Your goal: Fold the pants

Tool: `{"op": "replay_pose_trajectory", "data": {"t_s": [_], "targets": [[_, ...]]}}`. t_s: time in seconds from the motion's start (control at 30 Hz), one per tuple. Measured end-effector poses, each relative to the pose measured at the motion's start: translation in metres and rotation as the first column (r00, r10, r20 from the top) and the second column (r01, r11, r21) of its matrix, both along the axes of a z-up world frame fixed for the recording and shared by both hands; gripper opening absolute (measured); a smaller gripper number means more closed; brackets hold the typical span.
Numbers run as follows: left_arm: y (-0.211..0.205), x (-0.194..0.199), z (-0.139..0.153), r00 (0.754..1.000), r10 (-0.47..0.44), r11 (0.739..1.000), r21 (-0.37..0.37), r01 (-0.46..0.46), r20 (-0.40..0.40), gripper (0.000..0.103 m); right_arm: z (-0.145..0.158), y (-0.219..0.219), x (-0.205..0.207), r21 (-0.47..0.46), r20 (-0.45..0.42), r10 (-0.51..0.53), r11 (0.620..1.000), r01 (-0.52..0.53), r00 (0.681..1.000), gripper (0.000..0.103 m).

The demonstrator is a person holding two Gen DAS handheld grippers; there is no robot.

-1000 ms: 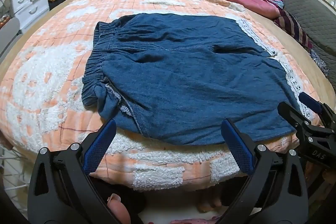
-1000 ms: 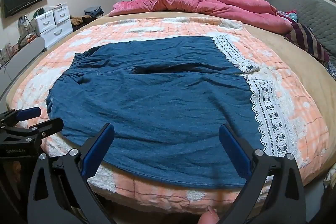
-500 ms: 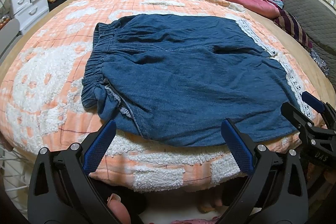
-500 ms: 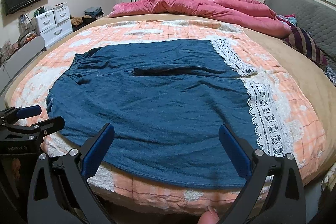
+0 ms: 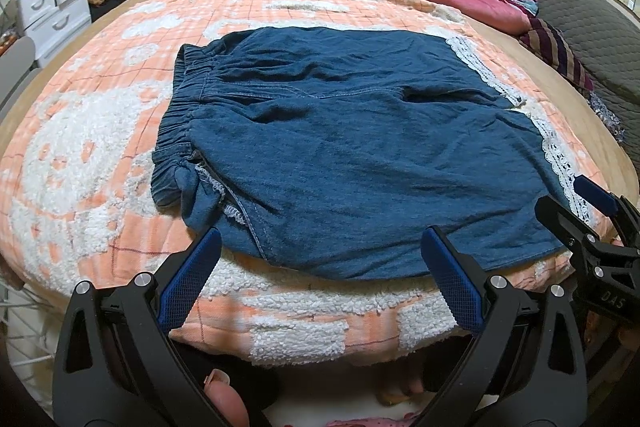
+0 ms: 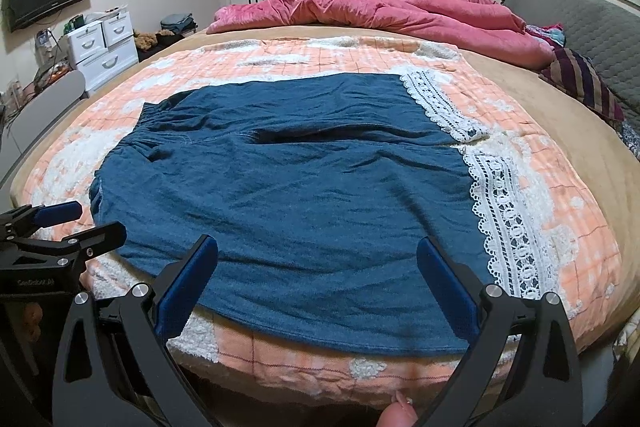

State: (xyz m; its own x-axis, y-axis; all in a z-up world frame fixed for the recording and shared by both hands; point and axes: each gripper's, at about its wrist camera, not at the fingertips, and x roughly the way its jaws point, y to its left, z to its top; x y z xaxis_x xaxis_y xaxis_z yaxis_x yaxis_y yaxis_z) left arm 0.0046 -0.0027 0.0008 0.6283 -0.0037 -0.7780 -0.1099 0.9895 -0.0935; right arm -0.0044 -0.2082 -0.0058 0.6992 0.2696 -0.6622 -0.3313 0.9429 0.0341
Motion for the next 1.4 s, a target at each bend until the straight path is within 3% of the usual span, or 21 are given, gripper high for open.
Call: {"op": "replay_pose_trajectory", "data": {"t_s": [0.87,1.4], "targets": [[-0.002,0.007,0.004,1.0,-0.022,1.0,-0.008,0.022,0.019,0.094,-0.002,-0.002,0.003,-0.013,-0.008,-0.019,1.0,0.019,1.0,0.099],[0.02,0.03,0.005,0.999,-0.012,1.0,-0.023,0.013,0.035,0.094,0.001,0.018,0.024,-0.052,-0.048,-0.027,0.998,0.025,0.998,0.099]]}}
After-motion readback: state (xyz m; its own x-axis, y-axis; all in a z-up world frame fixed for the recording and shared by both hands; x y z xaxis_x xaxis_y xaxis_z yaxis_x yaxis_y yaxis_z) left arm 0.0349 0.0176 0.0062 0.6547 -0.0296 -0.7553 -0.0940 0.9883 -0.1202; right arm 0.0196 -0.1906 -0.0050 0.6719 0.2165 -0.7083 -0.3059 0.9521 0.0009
